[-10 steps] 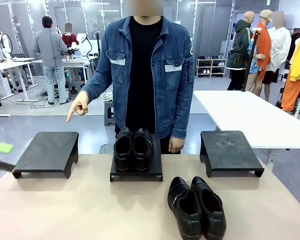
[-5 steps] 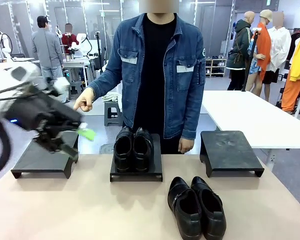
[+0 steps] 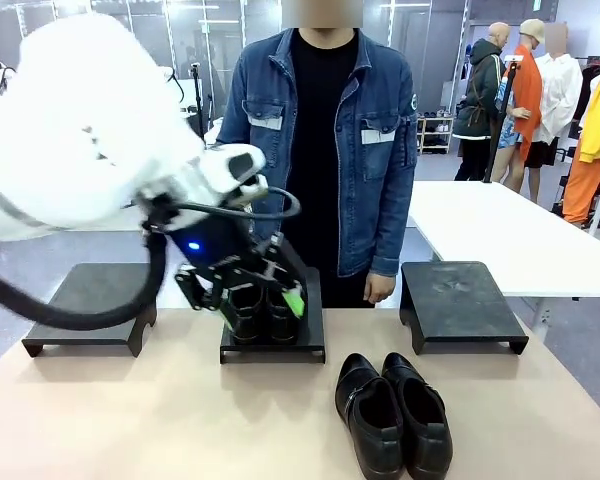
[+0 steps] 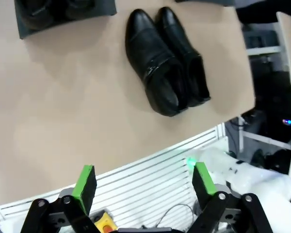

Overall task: Place the shoes on the stand as instructed by the person.
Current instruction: Pick up another pair of Shoes and place it on the Shoes Stand indicated by the person.

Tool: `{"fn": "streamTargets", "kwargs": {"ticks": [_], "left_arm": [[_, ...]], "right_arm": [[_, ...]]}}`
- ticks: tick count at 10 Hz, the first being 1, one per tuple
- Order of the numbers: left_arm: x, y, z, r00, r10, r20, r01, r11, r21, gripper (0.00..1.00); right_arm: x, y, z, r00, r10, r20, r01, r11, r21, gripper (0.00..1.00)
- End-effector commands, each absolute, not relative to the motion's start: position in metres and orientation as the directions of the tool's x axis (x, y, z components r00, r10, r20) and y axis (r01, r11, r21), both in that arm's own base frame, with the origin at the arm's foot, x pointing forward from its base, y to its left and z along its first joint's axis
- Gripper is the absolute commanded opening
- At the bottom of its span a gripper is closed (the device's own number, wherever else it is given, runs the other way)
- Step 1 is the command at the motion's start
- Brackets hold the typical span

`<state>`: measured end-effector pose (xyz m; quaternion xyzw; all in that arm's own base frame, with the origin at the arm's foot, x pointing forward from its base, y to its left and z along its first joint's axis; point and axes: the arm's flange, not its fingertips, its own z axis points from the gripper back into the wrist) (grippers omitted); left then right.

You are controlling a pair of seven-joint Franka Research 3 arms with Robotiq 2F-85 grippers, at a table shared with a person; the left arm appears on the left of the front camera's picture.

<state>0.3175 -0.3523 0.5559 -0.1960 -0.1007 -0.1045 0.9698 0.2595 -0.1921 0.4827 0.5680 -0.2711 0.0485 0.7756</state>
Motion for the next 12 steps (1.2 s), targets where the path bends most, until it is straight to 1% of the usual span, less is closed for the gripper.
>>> {"fn": "streamTargets", "kwargs": {"ticks": [1, 5, 7, 10, 12], "left_arm": [[0.332, -0.407, 0.549, 0.977, -0.115, 0.182, 0.167, 0.937, -0.306, 1.00], [0.323, -0.495, 0.508, 0.984, -0.036, 0.176, 0.082, 0.962, -0.259, 1.00], [0.324, -0.526, 0.489, 0.985, -0.022, 0.171, 0.070, 0.957, -0.282, 1.00], [0.334, -0.566, 0.464, 0.976, 0.002, 0.216, 0.050, 0.970, -0.236, 1.00], [0.335, -0.586, 0.440, 0.979, 0.005, 0.205, 0.034, 0.981, -0.189, 1.00]], "right_arm": [[0.259, -0.193, 0.483, 0.838, -0.233, 0.493, -0.403, 0.346, 0.847, 1.00], [0.259, -0.193, 0.483, 0.838, -0.233, 0.493, -0.403, 0.346, 0.847, 1.00], [0.259, -0.193, 0.483, 0.838, -0.233, 0.493, -0.403, 0.346, 0.847, 1.00], [0.259, -0.193, 0.483, 0.838, -0.233, 0.493, -0.403, 0.346, 0.847, 1.00], [0.259, -0.193, 0.483, 0.838, -0.233, 0.493, -0.403, 0.346, 0.847, 1.00]]}}
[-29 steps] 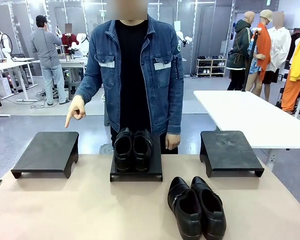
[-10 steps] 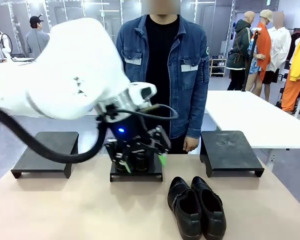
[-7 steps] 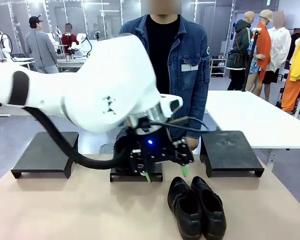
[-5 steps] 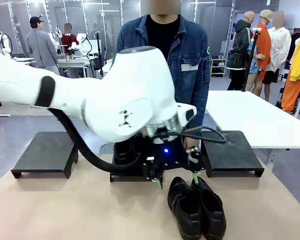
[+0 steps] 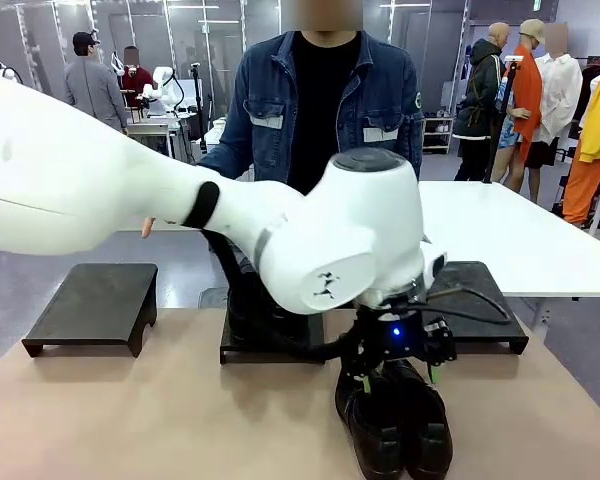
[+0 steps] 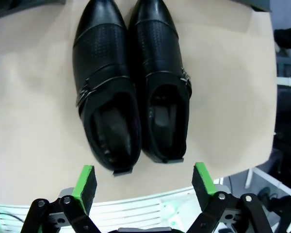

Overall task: Place the shoes on the stand as instructed by the person.
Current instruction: Pick up another pair of Shoes and place it on the Shoes Stand indicated by the person.

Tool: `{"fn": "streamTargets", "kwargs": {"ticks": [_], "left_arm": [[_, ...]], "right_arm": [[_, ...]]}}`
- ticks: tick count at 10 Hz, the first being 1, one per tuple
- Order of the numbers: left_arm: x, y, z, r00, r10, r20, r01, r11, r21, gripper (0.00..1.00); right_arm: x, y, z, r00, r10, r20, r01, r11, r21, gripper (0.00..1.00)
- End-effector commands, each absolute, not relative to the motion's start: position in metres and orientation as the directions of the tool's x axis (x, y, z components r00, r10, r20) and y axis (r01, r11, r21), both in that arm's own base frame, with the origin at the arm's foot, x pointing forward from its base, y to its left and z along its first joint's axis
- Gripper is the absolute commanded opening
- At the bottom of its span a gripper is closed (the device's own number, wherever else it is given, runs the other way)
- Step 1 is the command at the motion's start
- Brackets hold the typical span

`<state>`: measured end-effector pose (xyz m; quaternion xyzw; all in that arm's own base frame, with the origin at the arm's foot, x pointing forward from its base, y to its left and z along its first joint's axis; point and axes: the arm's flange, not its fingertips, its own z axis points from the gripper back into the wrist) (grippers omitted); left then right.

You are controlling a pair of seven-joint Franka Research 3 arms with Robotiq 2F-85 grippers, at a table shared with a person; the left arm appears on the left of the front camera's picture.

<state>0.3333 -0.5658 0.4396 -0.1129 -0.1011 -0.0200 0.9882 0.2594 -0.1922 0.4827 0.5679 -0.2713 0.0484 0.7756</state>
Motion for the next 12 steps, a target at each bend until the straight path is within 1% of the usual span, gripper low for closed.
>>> {"fn": "streamTargets", "kwargs": {"ticks": [1, 3, 6, 8, 10, 11, 12], "left_arm": [[0.334, -0.597, 0.432, 0.972, -0.023, 0.235, 0.064, 0.984, -0.168, 1.00], [0.343, -0.604, 0.412, 0.973, -0.014, 0.230, 0.046, 0.990, -0.132, 1.00], [0.354, -0.606, 0.385, 0.963, -0.038, 0.266, 0.065, 0.994, -0.093, 1.00], [0.357, -0.606, 0.367, 0.965, -0.054, 0.255, 0.074, 0.995, -0.069, 1.00], [0.359, -0.606, 0.353, 0.969, -0.071, 0.236, 0.090, 0.993, -0.072, 1.00], [0.360, -0.605, 0.349, 0.967, -0.094, 0.236, 0.111, 0.992, -0.061, 0.81], [0.359, -0.605, 0.346, 0.971, -0.110, 0.214, 0.125, 0.990, -0.059, 0.40]], "right_arm": [[0.259, -0.193, 0.483, 0.838, -0.233, 0.493, -0.403, 0.346, 0.847, 1.00], [0.259, -0.193, 0.483, 0.838, -0.233, 0.493, -0.403, 0.346, 0.847, 1.00], [0.259, -0.193, 0.483, 0.838, -0.233, 0.493, -0.403, 0.346, 0.847, 1.00], [0.259, -0.193, 0.483, 0.838, -0.233, 0.493, -0.403, 0.346, 0.847, 1.00], [0.259, -0.193, 0.483, 0.838, -0.233, 0.493, -0.403, 0.346, 0.847, 1.00], [0.259, -0.193, 0.483, 0.838, -0.233, 0.493, -0.403, 0.346, 0.847, 1.00], [0.259, -0.193, 0.483, 0.838, -0.233, 0.493, -0.403, 0.346, 0.847, 1.00]]}}
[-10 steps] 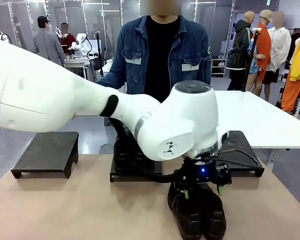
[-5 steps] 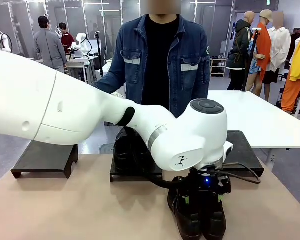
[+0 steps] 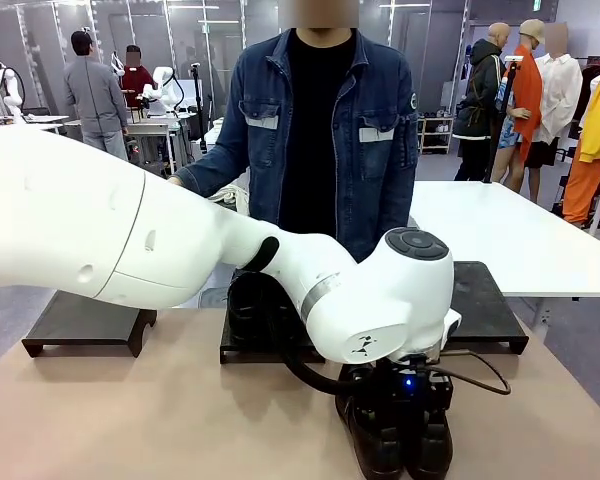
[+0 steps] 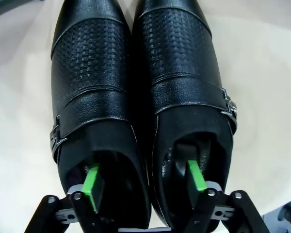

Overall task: Place the shoes on the stand as instructed by the person.
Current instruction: Pick up another pair of Shoes and place it on the Shoes Stand indicated by the person.

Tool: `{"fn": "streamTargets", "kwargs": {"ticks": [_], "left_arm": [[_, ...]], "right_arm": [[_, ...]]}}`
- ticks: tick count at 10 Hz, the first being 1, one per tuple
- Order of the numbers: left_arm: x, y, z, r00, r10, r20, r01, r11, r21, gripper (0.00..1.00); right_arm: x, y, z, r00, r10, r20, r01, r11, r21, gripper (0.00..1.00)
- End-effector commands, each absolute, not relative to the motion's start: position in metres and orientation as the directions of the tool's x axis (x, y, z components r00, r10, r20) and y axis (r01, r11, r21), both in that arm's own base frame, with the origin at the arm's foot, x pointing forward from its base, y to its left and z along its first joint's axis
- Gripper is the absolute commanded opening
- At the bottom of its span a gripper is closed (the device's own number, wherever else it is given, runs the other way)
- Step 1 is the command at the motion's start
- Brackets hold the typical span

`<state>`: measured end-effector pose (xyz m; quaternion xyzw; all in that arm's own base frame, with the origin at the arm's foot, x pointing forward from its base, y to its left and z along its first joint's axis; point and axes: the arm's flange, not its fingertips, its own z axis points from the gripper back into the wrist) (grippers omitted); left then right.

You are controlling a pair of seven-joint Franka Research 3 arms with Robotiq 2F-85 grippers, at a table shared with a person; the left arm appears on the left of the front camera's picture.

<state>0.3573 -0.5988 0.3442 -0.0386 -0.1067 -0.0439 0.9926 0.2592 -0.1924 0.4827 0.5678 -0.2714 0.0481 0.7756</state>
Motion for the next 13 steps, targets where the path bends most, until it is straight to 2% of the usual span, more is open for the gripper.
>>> {"fn": "streamTargets", "kwargs": {"ticks": [1, 2, 4, 5, 6, 9, 12, 13], "left_arm": [[0.356, -0.605, 0.346, 0.973, -0.113, 0.203, 0.126, 0.991, -0.051, 0.21], [0.355, -0.605, 0.345, 0.973, -0.110, 0.204, 0.119, 0.992, -0.036, 0.00], [0.356, -0.602, 0.342, 0.974, -0.093, 0.205, 0.099, 0.995, -0.017, 0.00], [0.356, -0.603, 0.343, 0.974, -0.090, 0.208, 0.095, 0.995, -0.017, 0.05], [0.356, -0.603, 0.344, 0.974, -0.092, 0.209, 0.098, 0.995, -0.019, 0.00], [0.357, -0.602, 0.355, 0.969, -0.071, 0.238, 0.079, 0.997, -0.023, 0.00], [0.339, -0.597, 0.406, 0.960, -0.069, 0.270, 0.071, 0.997, 0.003, 0.00], [0.330, -0.587, 0.441, 0.954, -0.097, 0.284, 0.115, 0.992, -0.048, 0.00]], "right_arm": [[0.259, -0.193, 0.483, 0.838, -0.233, 0.493, -0.403, 0.346, 0.847, 1.00], [0.259, -0.193, 0.483, 0.838, -0.233, 0.493, -0.403, 0.346, 0.847, 1.00], [0.259, -0.193, 0.483, 0.838, -0.233, 0.493, -0.403, 0.346, 0.847, 1.00], [0.259, -0.193, 0.483, 0.838, -0.233, 0.493, -0.403, 0.346, 0.847, 1.00], [0.259, -0.193, 0.483, 0.838, -0.233, 0.493, -0.403, 0.346, 0.847, 1.00], [0.259, -0.193, 0.483, 0.838, -0.233, 0.493, -0.403, 0.346, 0.847, 1.00], [0.259, -0.193, 0.483, 0.838, -0.233, 0.493, -0.403, 0.346, 0.847, 1.00], [0.259, -0.193, 0.483, 0.838, -0.233, 0.493, -0.403, 0.346, 0.847, 1.00]]}}
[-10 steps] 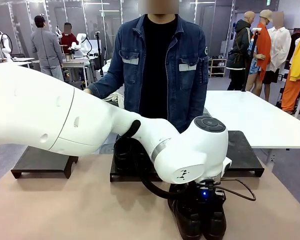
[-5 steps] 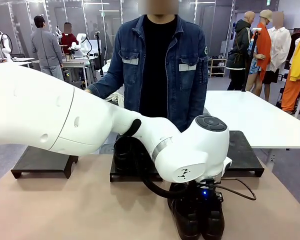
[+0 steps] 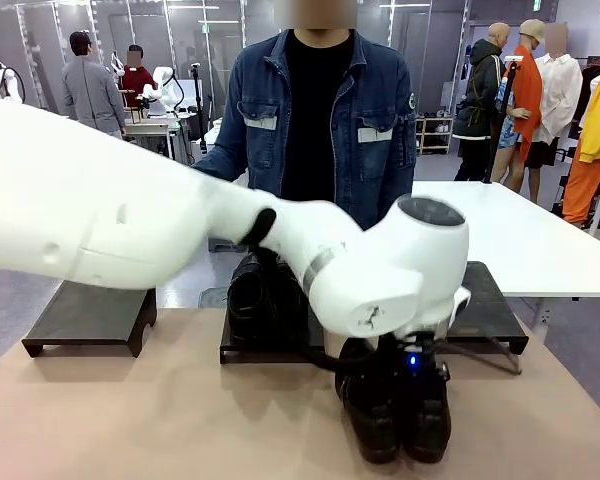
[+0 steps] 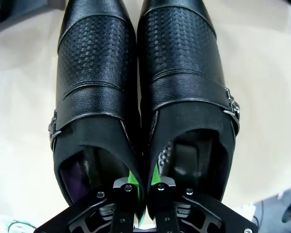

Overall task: Place the shoes on the stand as instructed by the person.
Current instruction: Pick up another pair of Shoes and place it on the Shoes Stand indicated by the person.

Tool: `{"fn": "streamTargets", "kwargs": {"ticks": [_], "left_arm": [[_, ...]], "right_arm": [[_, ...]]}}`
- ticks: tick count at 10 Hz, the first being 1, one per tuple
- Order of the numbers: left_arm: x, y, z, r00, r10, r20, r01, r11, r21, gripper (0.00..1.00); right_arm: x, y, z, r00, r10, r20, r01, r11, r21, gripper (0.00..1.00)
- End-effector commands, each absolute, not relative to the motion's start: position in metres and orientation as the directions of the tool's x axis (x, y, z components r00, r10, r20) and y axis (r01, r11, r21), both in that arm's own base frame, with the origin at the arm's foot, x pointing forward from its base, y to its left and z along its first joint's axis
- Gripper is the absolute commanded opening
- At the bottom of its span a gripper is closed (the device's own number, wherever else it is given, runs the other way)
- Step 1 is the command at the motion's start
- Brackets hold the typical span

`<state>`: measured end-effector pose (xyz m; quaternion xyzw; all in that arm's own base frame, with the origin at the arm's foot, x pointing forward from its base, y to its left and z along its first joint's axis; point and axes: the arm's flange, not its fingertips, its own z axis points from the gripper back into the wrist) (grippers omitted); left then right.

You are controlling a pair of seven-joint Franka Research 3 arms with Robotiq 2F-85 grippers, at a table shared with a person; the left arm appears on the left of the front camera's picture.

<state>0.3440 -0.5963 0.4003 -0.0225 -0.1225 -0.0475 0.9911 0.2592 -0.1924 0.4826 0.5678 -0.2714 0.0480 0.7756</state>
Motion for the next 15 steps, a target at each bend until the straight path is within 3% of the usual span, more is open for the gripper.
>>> {"fn": "streamTargets", "kwargs": {"ticks": [1, 4, 10, 13, 15], "left_arm": [[0.323, -0.572, 0.466, 0.959, -0.105, 0.263, 0.128, 0.989, -0.071, 0.00], [0.316, -0.491, 0.515, 0.945, -0.168, 0.281, 0.193, 0.979, -0.065, 0.00], [0.329, -0.251, 0.573, 0.873, -0.273, 0.404, 0.301, 0.954, -0.007, 0.00], [0.345, -0.149, 0.587, 0.863, -0.184, 0.471, 0.195, 0.980, 0.025, 0.00], [0.362, -0.098, 0.595, 0.861, -0.105, 0.498, 0.142, 0.989, -0.036, 0.00]], "right_arm": [[0.259, -0.193, 0.483, 0.838, -0.233, 0.493, -0.403, 0.346, 0.847, 1.00], [0.259, -0.193, 0.483, 0.838, -0.233, 0.493, -0.403, 0.346, 0.847, 1.00], [0.259, -0.193, 0.483, 0.838, -0.233, 0.493, -0.403, 0.346, 0.847, 1.00], [0.259, -0.193, 0.483, 0.838, -0.233, 0.493, -0.403, 0.346, 0.847, 1.00], [0.259, -0.193, 0.483, 0.838, -0.233, 0.493, -0.403, 0.346, 0.847, 1.00]]}}
